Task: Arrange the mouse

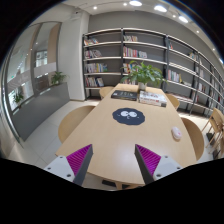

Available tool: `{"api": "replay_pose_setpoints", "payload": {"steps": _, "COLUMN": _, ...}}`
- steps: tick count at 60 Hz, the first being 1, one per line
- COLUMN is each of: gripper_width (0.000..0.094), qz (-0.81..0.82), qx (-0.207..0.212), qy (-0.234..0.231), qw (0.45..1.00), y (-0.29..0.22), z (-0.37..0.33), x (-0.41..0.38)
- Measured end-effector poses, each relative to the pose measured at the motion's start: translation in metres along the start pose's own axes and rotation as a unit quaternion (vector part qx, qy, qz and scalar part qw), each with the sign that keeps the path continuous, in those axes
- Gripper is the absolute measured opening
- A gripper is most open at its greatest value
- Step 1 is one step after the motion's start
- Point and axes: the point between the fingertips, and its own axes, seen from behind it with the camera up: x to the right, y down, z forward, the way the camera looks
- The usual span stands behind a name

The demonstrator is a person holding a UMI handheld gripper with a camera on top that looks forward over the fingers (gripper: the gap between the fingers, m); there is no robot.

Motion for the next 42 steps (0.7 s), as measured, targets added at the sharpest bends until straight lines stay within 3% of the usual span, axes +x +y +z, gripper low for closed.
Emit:
{"api": "replay_pose_setpoints", "payload": {"steps": 11, "gripper_width": 0.0861, "qz": 0.018, "qx": -0.033, "qy": 0.027, "qw": 0.999, "y": 0.047, "z": 0.011, "x": 0.037}}
{"api": "replay_pose_setpoints", "payload": {"steps": 26, "gripper_width": 0.0863, "qz": 0.053, "qx": -0.072, "qy": 0.118, "qw": 0.989, "y": 0.091, "z": 0.010, "x": 0.163}}
{"api": "replay_pose_setpoints", "payload": {"steps": 42, "gripper_width": 0.0861, "qz": 0.066, "qx": -0.091, "qy": 0.173, "qw": 0.979, "y": 0.095, "z": 0.053, "x": 0.285}}
